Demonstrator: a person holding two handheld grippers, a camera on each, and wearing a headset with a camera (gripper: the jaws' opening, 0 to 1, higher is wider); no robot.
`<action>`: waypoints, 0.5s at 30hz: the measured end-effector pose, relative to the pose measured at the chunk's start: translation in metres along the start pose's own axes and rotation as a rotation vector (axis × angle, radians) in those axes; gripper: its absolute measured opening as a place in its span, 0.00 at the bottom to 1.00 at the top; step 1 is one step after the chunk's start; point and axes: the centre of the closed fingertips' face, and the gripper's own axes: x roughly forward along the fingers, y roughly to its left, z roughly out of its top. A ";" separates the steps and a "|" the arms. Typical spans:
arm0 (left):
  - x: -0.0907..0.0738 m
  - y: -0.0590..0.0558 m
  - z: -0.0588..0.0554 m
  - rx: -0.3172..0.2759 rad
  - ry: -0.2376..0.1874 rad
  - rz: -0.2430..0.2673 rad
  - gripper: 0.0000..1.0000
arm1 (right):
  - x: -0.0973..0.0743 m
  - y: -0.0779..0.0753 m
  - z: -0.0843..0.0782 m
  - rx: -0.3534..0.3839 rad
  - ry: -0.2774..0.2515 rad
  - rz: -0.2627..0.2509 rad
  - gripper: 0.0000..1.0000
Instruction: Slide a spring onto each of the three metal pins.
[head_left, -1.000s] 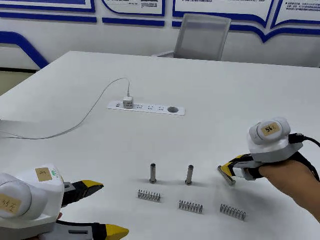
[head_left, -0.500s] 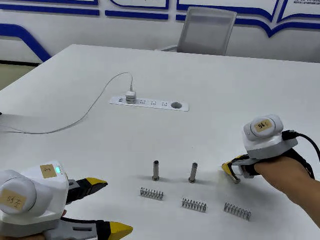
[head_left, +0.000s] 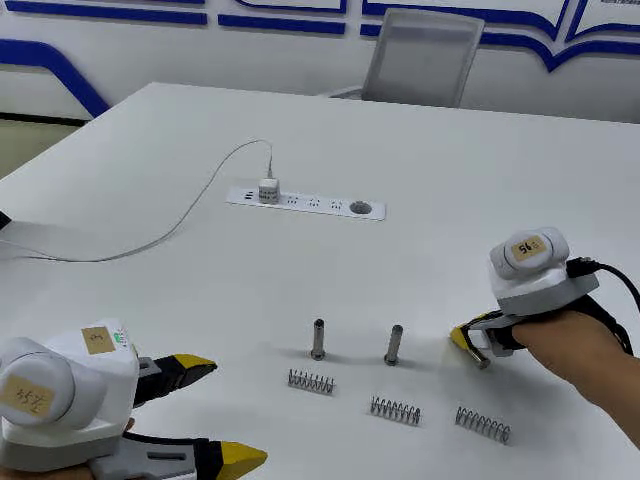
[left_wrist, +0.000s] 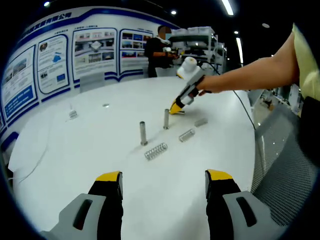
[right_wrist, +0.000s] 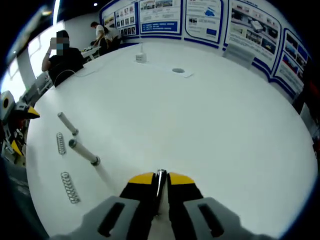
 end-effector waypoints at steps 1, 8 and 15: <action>0.000 0.000 -0.001 0.000 0.002 0.000 0.68 | 0.001 0.000 -0.002 0.003 0.008 0.003 0.11; 0.000 0.000 0.000 0.003 0.005 -0.004 0.68 | 0.003 0.001 -0.002 0.017 0.012 0.010 0.10; 0.000 0.000 0.003 0.007 0.000 -0.003 0.68 | -0.002 0.001 0.000 0.028 -0.021 -0.002 0.09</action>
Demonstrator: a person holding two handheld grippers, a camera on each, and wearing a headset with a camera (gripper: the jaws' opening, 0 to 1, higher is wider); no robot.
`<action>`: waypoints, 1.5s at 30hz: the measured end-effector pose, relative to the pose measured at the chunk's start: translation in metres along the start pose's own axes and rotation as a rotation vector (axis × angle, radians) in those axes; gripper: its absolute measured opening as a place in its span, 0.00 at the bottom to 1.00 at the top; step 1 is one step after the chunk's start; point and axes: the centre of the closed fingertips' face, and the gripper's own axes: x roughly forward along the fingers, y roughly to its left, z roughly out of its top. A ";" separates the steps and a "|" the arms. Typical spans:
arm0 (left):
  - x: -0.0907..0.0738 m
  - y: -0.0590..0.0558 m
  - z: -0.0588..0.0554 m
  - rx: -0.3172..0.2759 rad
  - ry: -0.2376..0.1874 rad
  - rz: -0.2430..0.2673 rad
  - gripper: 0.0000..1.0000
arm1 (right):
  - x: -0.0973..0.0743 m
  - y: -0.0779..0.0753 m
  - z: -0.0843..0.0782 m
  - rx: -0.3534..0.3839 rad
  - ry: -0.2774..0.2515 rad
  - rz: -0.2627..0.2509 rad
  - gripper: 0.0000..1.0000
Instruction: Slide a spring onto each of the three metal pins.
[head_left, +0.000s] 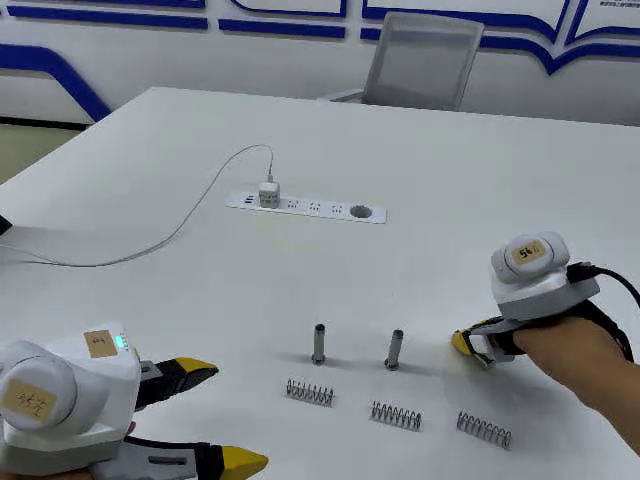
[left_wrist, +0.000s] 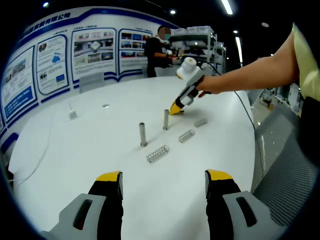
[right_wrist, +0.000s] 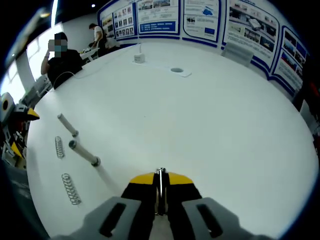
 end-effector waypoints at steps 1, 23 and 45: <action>0.000 0.000 0.000 0.001 0.000 0.000 0.68 | -0.003 0.000 0.003 0.017 -0.016 0.006 0.09; 0.003 -0.006 0.006 0.021 -0.013 -0.017 0.68 | -0.054 0.015 0.001 0.017 -0.156 -0.009 0.09; 0.002 -0.010 0.008 0.023 -0.022 -0.017 0.68 | -0.064 0.021 -0.009 -0.026 -0.167 -0.025 0.09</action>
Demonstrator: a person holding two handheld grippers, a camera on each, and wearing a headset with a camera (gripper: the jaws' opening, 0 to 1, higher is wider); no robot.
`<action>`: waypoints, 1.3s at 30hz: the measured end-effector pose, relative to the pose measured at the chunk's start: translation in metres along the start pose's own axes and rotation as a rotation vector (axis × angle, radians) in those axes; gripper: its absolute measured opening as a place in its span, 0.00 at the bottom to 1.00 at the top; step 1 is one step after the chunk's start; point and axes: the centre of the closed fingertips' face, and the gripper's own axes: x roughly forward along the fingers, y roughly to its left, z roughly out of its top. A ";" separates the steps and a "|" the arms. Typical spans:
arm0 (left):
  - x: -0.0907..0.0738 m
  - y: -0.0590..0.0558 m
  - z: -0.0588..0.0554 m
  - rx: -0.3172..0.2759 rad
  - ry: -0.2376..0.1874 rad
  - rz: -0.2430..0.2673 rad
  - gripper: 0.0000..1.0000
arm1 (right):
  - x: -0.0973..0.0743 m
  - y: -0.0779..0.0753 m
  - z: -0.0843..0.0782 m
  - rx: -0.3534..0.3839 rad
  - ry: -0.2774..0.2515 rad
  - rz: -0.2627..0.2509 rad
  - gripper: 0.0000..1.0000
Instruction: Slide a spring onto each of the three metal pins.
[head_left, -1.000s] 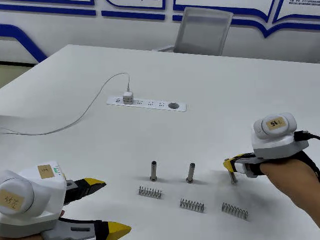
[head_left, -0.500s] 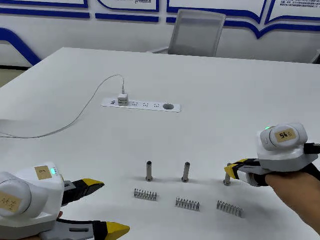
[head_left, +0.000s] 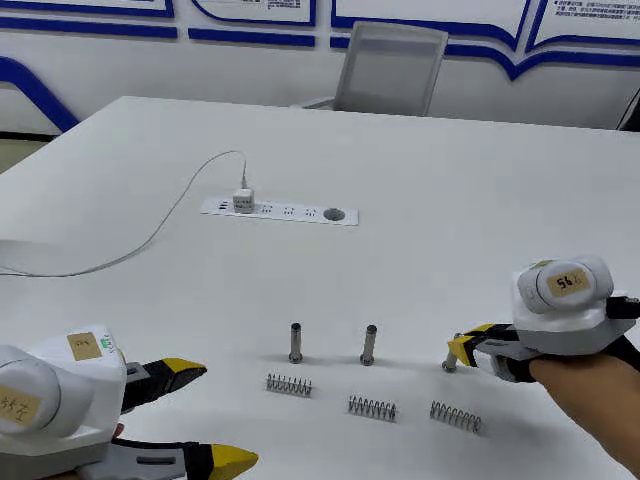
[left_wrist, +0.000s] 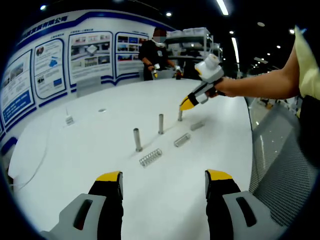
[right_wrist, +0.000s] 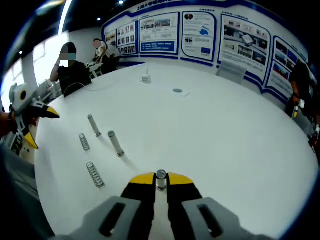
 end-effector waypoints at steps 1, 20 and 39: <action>0.000 0.000 0.000 0.000 -0.001 0.000 0.68 | 0.000 0.000 0.000 -0.001 0.000 0.001 0.10; -0.001 -0.001 0.002 0.005 -0.006 -0.002 0.68 | -0.016 0.002 -0.008 -0.038 -0.010 0.016 0.18; -0.001 -0.004 0.002 0.009 -0.009 -0.006 0.67 | -0.035 0.030 -0.036 -0.142 0.035 0.211 0.18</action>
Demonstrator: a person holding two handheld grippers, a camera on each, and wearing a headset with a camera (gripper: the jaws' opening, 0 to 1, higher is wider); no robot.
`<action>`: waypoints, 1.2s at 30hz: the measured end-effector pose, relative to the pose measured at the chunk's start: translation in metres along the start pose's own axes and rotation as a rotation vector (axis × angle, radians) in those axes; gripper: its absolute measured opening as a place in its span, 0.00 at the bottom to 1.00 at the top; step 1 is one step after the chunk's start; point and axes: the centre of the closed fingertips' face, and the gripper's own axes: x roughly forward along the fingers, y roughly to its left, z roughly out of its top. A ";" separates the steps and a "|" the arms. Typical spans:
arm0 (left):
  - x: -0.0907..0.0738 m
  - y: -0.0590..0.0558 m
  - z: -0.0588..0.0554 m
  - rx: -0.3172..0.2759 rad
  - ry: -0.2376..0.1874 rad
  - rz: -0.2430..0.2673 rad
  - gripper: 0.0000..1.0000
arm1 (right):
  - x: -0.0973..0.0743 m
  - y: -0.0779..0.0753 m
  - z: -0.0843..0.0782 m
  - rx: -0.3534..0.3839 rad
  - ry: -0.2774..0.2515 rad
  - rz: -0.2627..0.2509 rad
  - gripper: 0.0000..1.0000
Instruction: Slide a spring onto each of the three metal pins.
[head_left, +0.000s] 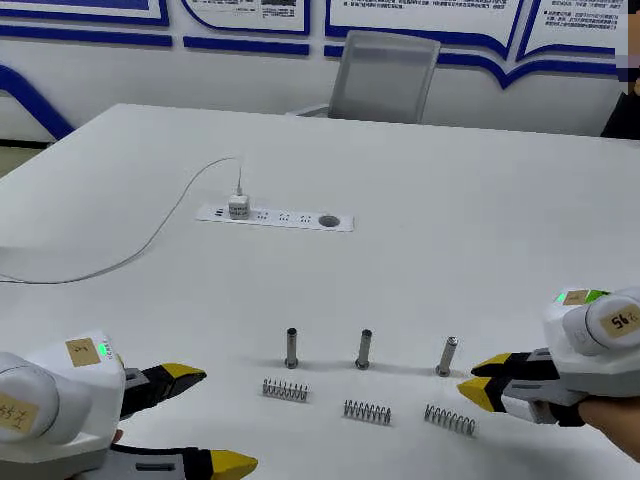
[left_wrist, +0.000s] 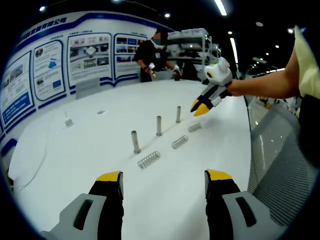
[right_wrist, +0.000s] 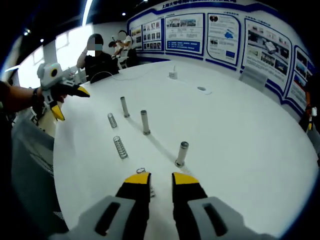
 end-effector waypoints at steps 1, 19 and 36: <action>0.000 0.000 0.000 0.000 0.000 0.000 0.67 | 0.000 0.002 -0.002 -0.008 0.005 0.011 0.18; -0.002 -0.001 0.000 0.000 0.004 0.006 0.66 | 0.012 0.019 -0.029 -0.165 0.125 0.145 0.16; 0.000 -0.010 0.004 0.007 0.002 -0.012 0.66 | 0.018 0.017 -0.039 -0.207 0.183 0.182 0.12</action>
